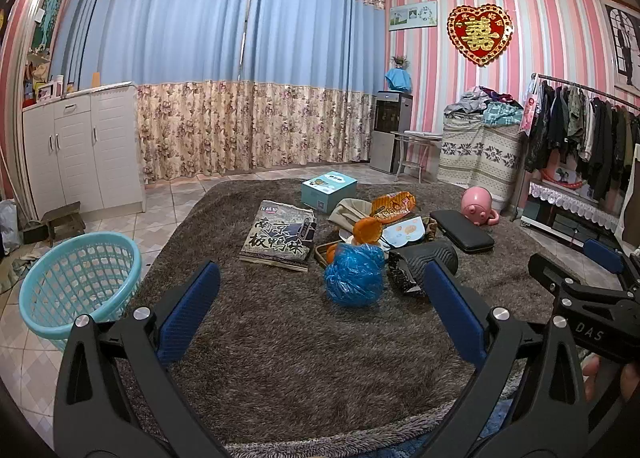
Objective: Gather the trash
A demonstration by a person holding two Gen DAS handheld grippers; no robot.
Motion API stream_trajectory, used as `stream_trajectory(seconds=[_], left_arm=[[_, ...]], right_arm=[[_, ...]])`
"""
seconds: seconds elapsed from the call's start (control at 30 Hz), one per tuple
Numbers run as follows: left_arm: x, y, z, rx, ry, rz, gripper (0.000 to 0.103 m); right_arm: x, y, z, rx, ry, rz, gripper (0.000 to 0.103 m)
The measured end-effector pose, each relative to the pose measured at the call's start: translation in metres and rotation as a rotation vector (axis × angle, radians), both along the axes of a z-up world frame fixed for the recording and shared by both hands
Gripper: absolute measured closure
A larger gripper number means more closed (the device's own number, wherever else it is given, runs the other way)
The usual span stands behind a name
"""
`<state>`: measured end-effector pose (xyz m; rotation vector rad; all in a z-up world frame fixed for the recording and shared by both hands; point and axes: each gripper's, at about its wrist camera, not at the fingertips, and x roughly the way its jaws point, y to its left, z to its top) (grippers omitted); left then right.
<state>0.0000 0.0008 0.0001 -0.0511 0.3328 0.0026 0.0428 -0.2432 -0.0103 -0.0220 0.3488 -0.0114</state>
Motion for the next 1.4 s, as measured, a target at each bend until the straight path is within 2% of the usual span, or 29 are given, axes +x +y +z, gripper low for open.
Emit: stream_trajectory(seconds=[1.3,1.4], left_arm=[[-0.001,0.000,-0.001,0.000,0.007,0.005,0.004],[0.003,0.001,-0.005,0.000,0.026,0.007,0.004]], right_arm=[[0.010,-0.006,-0.007,0.012,0.035,-0.009,0.004],[0.012,-0.005,-0.006,0.005,0.033,-0.007,0.004]])
